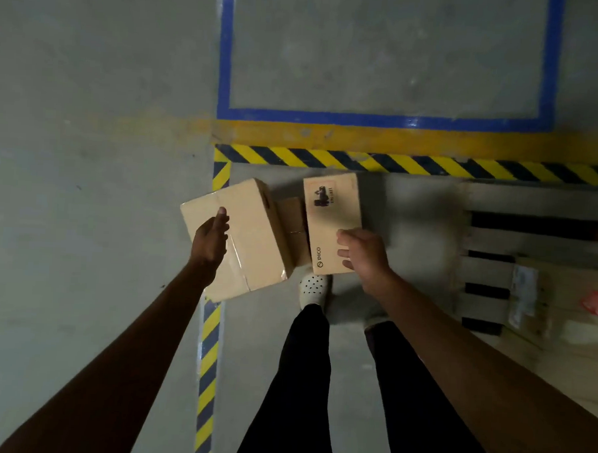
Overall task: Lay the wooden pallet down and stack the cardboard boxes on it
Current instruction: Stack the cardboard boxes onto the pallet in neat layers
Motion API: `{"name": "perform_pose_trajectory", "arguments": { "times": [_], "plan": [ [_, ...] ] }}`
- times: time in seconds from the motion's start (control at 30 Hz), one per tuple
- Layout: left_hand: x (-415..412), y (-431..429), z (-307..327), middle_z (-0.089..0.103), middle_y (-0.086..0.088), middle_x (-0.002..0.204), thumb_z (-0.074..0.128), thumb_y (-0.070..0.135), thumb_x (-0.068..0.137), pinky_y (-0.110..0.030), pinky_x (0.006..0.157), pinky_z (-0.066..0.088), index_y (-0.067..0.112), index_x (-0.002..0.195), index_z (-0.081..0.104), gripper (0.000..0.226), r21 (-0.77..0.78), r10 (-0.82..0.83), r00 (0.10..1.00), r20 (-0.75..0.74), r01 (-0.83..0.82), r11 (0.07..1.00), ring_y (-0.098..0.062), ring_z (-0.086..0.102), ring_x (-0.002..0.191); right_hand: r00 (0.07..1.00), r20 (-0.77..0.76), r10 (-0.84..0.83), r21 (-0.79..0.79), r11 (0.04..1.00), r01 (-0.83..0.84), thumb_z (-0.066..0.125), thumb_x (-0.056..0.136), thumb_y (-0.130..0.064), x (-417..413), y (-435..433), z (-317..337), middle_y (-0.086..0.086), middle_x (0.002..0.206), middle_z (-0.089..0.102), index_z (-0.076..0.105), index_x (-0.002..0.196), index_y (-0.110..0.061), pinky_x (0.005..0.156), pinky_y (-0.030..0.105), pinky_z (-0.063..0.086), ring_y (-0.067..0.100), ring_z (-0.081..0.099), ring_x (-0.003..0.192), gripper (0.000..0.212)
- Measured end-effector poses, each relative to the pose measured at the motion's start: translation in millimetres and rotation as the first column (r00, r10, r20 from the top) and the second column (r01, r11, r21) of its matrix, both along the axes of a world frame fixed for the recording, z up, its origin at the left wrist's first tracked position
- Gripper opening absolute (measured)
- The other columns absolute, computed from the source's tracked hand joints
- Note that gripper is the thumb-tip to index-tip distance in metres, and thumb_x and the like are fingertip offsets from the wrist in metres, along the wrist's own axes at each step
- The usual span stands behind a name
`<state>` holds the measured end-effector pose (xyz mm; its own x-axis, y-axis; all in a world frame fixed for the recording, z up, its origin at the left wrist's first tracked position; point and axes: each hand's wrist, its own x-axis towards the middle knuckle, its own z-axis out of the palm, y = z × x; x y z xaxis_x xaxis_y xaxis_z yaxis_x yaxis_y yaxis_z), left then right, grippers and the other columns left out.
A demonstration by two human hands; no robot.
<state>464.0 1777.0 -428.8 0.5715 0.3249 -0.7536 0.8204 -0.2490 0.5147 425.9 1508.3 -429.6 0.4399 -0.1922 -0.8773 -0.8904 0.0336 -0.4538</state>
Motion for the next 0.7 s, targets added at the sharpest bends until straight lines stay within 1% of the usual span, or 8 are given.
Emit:
{"name": "perform_pose_trajectory", "arguments": {
  "times": [0.1,0.2,0.27,0.33,0.4,0.5,0.57,0.7],
  "plan": [
    [-23,47,-39,0.061,-0.008,0.113,0.041,0.062,0.097,-0.045,0.095,0.046,0.021,0.103,0.061,0.046,0.057,0.028,0.999,-0.038,-0.026,0.998,-0.028,0.056,0.105,0.989,-0.005,0.149,-0.051,0.987,-0.150,0.063,0.093,-0.031,9,31,-34,0.007,0.097,0.074,0.065,0.079,-0.025,0.088,0.046,0.058,0.027,0.070,0.094,0.015],
    [-41,82,-75,0.057,-0.008,0.091,0.043,0.059,0.097,-0.039,0.080,0.042,0.024,0.078,0.051,0.041,0.107,0.051,0.997,-0.059,-0.045,0.993,-0.024,0.052,0.088,0.970,0.001,0.243,-0.029,0.970,-0.243,0.064,0.092,-0.034,15,61,-66,0.001,0.095,0.071,0.068,0.088,-0.026,0.093,0.047,0.055,0.029,0.068,0.098,0.010],
    [-48,100,-98,0.062,-0.013,0.094,0.042,0.059,0.097,-0.040,0.081,0.044,0.011,0.089,0.058,0.052,0.162,0.045,0.995,-0.094,-0.030,0.986,-0.031,0.056,0.091,0.952,-0.014,0.306,-0.047,0.951,-0.306,0.064,0.092,-0.037,17,81,-89,0.003,0.108,0.071,0.069,0.104,-0.025,0.097,0.047,0.054,0.028,0.067,0.106,0.018],
    [-53,115,-125,0.060,-0.024,0.125,0.043,0.063,0.095,-0.047,0.099,0.044,0.000,0.122,0.056,0.070,0.232,0.060,0.993,-0.098,-0.035,0.972,-0.040,0.056,0.117,0.918,-0.026,0.396,-0.056,0.916,-0.397,0.064,0.092,-0.038,18,101,-110,0.004,0.121,0.069,0.067,0.119,-0.022,0.097,0.045,0.054,0.026,0.065,0.110,0.031],
    [-55,123,-144,0.047,-0.021,0.146,0.047,0.059,0.096,-0.045,0.110,0.038,0.005,0.143,0.043,0.071,0.264,0.105,0.988,-0.112,-0.072,0.962,-0.036,0.046,0.133,0.863,-0.035,0.504,-0.049,0.862,-0.505,0.064,0.093,-0.039,20,121,-127,0.004,0.135,0.062,0.059,0.134,-0.021,0.098,0.036,0.049,0.024,0.060,0.119,0.045],
    [-56,133,-176,0.040,-0.018,0.152,0.051,0.056,0.095,-0.038,0.109,0.038,0.007,0.151,0.031,0.077,0.252,0.153,0.983,-0.104,-0.123,0.960,-0.034,0.044,0.136,0.793,-0.061,0.606,-0.007,0.795,-0.607,0.062,0.094,-0.044,29,148,-153,0.008,0.153,0.044,0.039,0.151,-0.018,0.104,0.032,0.038,0.026,0.045,0.138,0.066],
    [-54,140,-197,0.037,-0.018,0.155,0.053,0.060,0.092,-0.044,0.112,0.037,0.010,0.153,0.026,0.084,0.228,0.181,0.979,-0.089,-0.156,0.961,-0.036,0.041,0.138,0.767,-0.087,0.635,0.013,0.771,-0.637,0.057,0.095,-0.053,36,160,-167,0.007,0.161,0.033,0.026,0.156,-0.016,0.110,0.034,0.032,0.027,0.034,0.146,0.078],
    [-41,147,-232,0.039,-0.016,0.154,0.059,0.065,0.085,-0.048,0.111,0.040,0.014,0.154,0.023,0.092,0.145,0.225,0.971,-0.080,-0.212,0.966,-0.035,0.044,0.136,0.835,-0.114,0.538,0.062,0.843,-0.535,0.059,0.091,-0.059,45,178,-196,0.004,0.164,0.025,0.012,0.159,-0.014,0.113,0.033,0.028,0.027,0.025,0.149,0.094]
  ]
}}
